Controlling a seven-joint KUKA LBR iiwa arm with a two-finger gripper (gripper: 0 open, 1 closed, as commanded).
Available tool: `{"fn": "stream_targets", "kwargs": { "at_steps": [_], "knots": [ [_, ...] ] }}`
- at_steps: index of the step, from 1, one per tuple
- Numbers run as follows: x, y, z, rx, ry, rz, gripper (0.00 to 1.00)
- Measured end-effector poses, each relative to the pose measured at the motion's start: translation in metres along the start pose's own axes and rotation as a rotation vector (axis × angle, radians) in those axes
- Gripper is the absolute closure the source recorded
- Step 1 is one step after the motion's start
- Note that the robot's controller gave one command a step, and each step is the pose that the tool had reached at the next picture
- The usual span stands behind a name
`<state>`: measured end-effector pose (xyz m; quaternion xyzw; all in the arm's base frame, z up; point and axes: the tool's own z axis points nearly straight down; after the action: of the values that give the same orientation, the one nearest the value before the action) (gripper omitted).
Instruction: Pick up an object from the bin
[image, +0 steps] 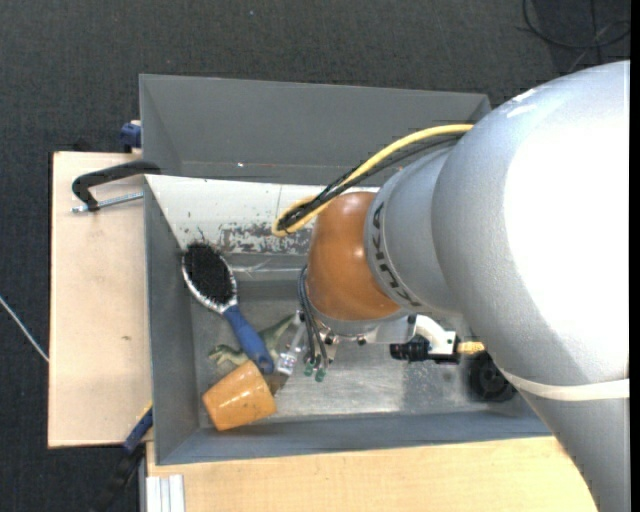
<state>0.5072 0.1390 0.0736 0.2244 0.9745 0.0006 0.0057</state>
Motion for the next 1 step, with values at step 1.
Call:
{"fn": "stream_targets", "kwargs": {
  "at_steps": [1],
  "knots": [
    [0.0008, 0.0011, -0.0007, -0.001, 0.004, -0.002, 1.00]
  ]
}}
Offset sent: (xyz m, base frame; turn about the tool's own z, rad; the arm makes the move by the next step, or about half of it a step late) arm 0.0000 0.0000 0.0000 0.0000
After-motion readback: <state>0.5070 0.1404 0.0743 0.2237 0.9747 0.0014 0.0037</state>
